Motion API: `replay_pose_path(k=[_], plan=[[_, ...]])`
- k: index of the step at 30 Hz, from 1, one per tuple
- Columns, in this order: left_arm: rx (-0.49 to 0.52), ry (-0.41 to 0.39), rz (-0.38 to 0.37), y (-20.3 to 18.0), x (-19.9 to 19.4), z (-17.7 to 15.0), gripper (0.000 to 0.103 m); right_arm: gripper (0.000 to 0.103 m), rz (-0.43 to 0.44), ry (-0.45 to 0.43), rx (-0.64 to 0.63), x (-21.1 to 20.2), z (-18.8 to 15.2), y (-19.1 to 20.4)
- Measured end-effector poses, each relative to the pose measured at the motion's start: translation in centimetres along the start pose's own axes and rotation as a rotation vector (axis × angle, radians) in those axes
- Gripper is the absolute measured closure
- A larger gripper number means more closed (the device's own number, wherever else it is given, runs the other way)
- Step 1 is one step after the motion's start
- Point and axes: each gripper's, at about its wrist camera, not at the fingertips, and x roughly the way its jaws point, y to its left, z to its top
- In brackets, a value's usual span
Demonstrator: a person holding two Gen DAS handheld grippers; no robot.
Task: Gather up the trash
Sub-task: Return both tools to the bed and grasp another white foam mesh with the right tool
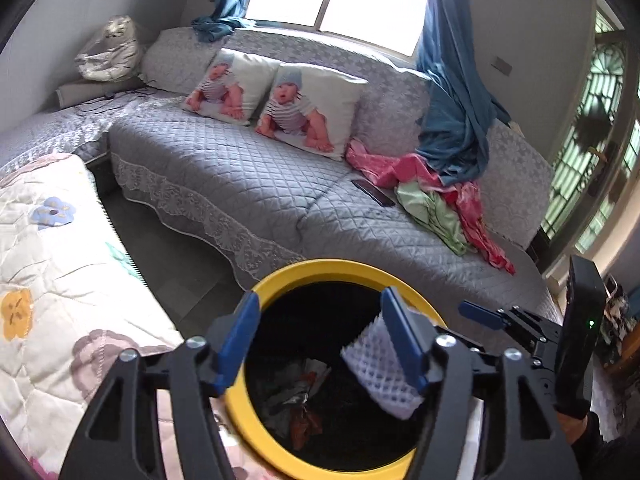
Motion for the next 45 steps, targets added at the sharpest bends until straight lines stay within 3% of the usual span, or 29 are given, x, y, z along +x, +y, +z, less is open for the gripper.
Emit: replay_pose_path(k=[2, 5, 8, 10, 16, 20, 26, 33, 37, 41, 45], plan=[[-0.011, -0.017, 0.018, 1.0, -1.2, -0.1, 0.041, 0.050, -0.014, -0.006, 0.000, -0.1, 0.3, 0.0], [-0.017, -0.059, 0.068, 2.6, -3.7, -0.4, 0.031, 0.045, -0.013, -0.023, -0.013, -0.3, 0.7, 0.6], [-0.025, -0.098, 0.114, 4.6, -7.0, -0.9, 0.025, 0.036, 0.015, -0.055, -0.031, -0.7, 1.2, 1.7], [-0.024, -0.127, 0.154, 5.9, -9.4, -1.4, 0.017, 0.024, 0.037, -0.088, -0.042, -1.2, 1.5, 2.6], [-0.026, -0.206, 0.271, 10.4, -17.9, -4.0, 0.011, 0.011, 0.182, -0.183, -0.127, -2.6, 3.1, 8.2], [-0.045, -0.227, 0.329, 13.8, -23.7, -6.8, 0.010, 0.010, 0.293, -0.208, -0.201, -3.1, 4.1, 12.9], [-0.056, -0.228, 0.360, 17.5, -30.5, -12.1, 0.010, 0.010, 0.518, -0.193, -0.316, -3.7, 5.1, 22.0], [-0.086, -0.192, 0.362, 19.2, -32.1, -17.1, 0.010, 0.009, 0.689, -0.139, -0.478, -4.0, 5.1, 32.6], [-0.087, -0.145, 0.365, 19.9, -31.5, -18.1, 0.010, 0.010, 0.769, -0.044, -0.536, -3.2, 5.4, 37.5], [-0.073, -0.088, 0.362, 20.3, -30.2, -18.6, 0.010, 0.010, 0.798, 0.031, -0.595, -2.7, 5.5, 41.0], [-0.070, -0.044, 0.379, 20.9, -29.0, -18.7, 0.017, 0.010, 0.824, 0.145, -0.604, -1.0, 6.1, 43.6]])
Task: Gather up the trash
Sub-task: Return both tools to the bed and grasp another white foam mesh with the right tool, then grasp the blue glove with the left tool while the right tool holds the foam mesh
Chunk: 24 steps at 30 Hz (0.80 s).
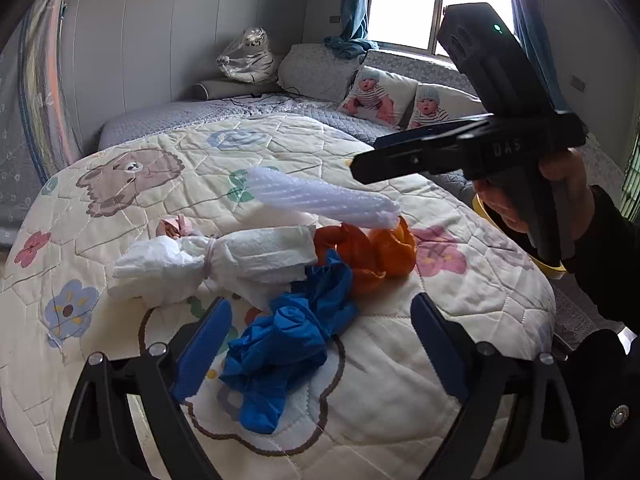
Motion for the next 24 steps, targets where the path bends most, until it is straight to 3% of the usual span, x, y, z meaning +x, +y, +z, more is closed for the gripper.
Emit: replay_pose_path(k=[5, 8, 11, 13, 14, 18, 24], plan=[[-0.046, 0.036, -0.019, 0.8, 1.2, -0.1, 0.023, 0.015, -0.008, 0.096, 0.037, 3.2, 0.6, -0.6], [-0.027, 0.068, -0.008, 0.5, 1.9, 0.0, 0.032, 0.021, -0.022, 0.134, 0.053, 4.8, 0.5, -0.9], [-0.024, 0.099, 0.023, 0.6, 2.6, 0.0, 0.048, 0.035, -0.015, 0.168, 0.080, 5.9, 0.5, -1.4], [-0.034, 0.114, 0.025, 0.9, 2.9, 0.0, 0.059, 0.050, -0.012, 0.185, 0.083, 6.3, 0.3, -1.4], [-0.041, 0.120, 0.025, 1.0, 2.9, 0.0, 0.061, 0.052, -0.006, 0.191, 0.088, 6.4, 0.2, -1.5], [-0.045, 0.116, 0.030, 1.0, 2.8, 0.0, 0.076, 0.075, -0.022, 0.161, 0.084, 5.7, 0.3, -1.4], [-0.032, 0.108, 0.041, 0.6, 2.3, 0.1, 0.087, 0.083, -0.047, 0.148, 0.058, 4.9, 0.2, -1.3]])
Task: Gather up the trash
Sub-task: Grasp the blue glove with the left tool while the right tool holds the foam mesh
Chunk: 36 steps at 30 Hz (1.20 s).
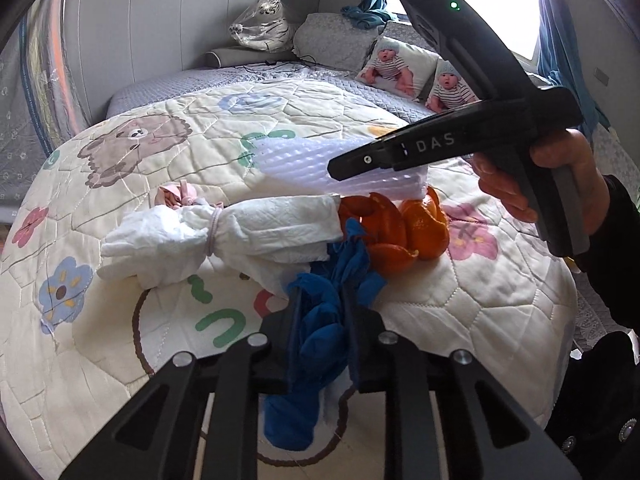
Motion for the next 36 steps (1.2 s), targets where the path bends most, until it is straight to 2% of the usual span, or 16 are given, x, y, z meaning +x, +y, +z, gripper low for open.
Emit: replay_pose_path(k=[12, 14, 23, 30, 36], plan=[[-0.064, -0.085, -0.003, 0.7, -3.8, 0.0, 0.096, 0.085, -0.008, -0.111, 0.044, -4.6, -0.9, -1.9], [-0.072, -0.108, 0.014, 0.8, -4.6, 0.0, 0.096, 0.085, -0.015, -0.137, 0.040, -5.7, -1.1, -2.1], [-0.107, -0.159, 0.037, 0.8, -6.4, 0.4, 0.098, 0.089, -0.004, -0.169, 0.027, -7.9, -1.9, -2.2], [-0.111, -0.201, 0.053, -0.1, -7.9, 1.4, 0.098, 0.090, 0.014, -0.191, 0.049, -9.4, -2.8, -3.0], [-0.112, -0.227, 0.056, -1.4, -8.2, 3.3, 0.098, 0.090, -0.011, -0.246, 0.082, -12.3, -4.2, -4.9]])
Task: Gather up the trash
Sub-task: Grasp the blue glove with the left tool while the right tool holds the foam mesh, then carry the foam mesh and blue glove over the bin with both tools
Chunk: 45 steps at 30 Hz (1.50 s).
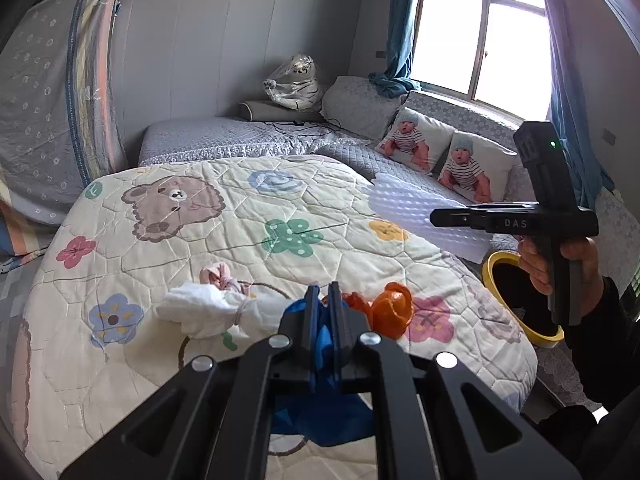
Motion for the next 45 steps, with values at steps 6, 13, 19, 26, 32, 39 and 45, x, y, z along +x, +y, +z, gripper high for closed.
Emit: replay_pose_path(k=[6, 13, 19, 26, 32, 39, 45], plan=[[-0.014, 0.002, -0.043, -1.3, 2.0, 1.1, 0.101, 0.090, -0.038, -0.023, 0.059, -2.4, -1.6, -2.9], [0.015, 0.002, -0.080, -3.2, 2.5, 2.1, 0.101, 0.090, -0.074, -0.053, 0.071, -5.5, -3.7, -4.7], [0.043, -0.006, -0.098, -5.0, 2.4, 3.2, 0.101, 0.090, -0.094, -0.083, 0.099, -7.1, -4.7, -6.0], [0.074, -0.004, -0.139, -7.8, 3.5, 4.4, 0.101, 0.090, -0.120, -0.105, 0.123, -9.0, -6.1, -7.1], [0.120, 0.008, -0.214, -11.9, 5.6, 5.6, 0.101, 0.090, -0.171, -0.134, 0.160, -11.5, -7.7, -9.1], [0.179, 0.038, -0.323, -17.8, 8.9, 6.9, 0.101, 0.090, -0.253, -0.157, 0.242, -14.5, -10.3, -12.2], [0.227, 0.073, -0.393, -22.9, 11.8, 7.2, 0.101, 0.090, -0.343, -0.162, 0.318, -17.0, -13.5, -14.9]])
